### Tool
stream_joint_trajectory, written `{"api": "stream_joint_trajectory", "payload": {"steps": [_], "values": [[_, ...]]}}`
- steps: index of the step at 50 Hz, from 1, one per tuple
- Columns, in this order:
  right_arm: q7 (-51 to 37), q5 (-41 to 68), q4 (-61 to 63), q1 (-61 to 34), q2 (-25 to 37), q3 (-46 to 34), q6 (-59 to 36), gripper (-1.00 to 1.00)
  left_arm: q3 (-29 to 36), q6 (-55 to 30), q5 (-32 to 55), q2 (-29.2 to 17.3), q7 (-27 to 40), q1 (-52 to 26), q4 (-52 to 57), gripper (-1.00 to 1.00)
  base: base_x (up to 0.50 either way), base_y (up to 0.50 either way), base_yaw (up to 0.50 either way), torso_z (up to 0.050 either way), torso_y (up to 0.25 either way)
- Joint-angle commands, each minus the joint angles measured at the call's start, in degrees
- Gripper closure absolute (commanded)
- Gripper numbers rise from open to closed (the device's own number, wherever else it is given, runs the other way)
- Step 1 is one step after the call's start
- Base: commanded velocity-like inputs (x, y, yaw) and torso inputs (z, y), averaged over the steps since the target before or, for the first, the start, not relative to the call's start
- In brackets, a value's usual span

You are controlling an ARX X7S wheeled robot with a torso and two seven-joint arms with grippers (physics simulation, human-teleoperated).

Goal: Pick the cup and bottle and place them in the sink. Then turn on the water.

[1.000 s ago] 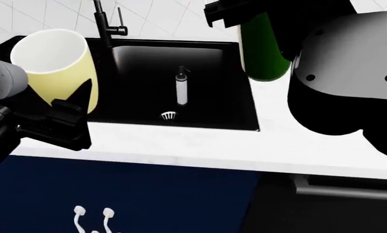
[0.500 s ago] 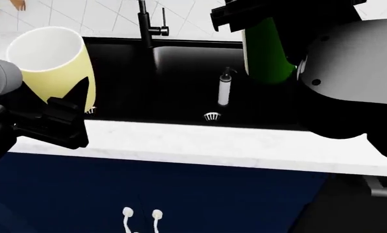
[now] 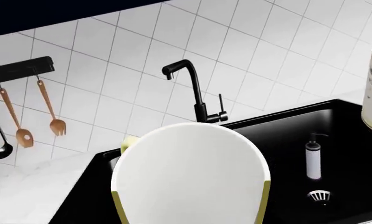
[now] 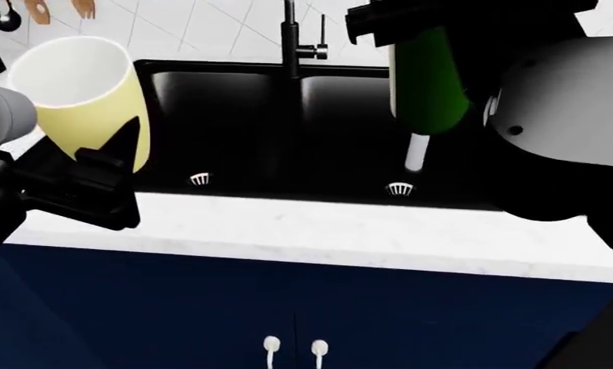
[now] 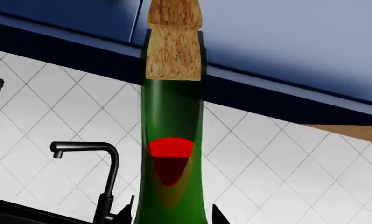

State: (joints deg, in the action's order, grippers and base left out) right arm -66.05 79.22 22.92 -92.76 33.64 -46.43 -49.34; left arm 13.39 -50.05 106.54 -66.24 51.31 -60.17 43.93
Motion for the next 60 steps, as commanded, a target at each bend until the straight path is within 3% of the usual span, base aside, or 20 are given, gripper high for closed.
{"api": "stream_joint_trajectory", "payload": {"steps": [1,14,34,60], "values": [[-1.99,-1.69,0.28,0.98,1.19,3.13,2.2,1.0,0.2,0.46,0.37,0.48,0.85,-0.51,-0.12,1.0,0.0,0.0,0.0,0.0,0.0],[-2.47,-0.89,0.2,1.12,1.44,3.21,1.86,1.0,-0.38,0.79,-0.28,0.2,0.05,0.29,-0.29,1.0,0.01,-0.18,-0.29,0.001,0.001],[-5.32,1.1,-1.21,-3.37,0.38,2.3,-2.48,1.0,-0.71,0.93,-0.3,-0.06,0.15,0.22,-0.61,1.0,0.0,-0.01,0.0,0.001,0.001],[-7.34,0.93,-1.16,-0.77,2.98,3.91,-0.81,1.0,0.53,-0.01,0.43,0.97,1.17,-1.89,-0.98,1.0,-0.48,-0.02,0.0,0.0,0.001]]}}
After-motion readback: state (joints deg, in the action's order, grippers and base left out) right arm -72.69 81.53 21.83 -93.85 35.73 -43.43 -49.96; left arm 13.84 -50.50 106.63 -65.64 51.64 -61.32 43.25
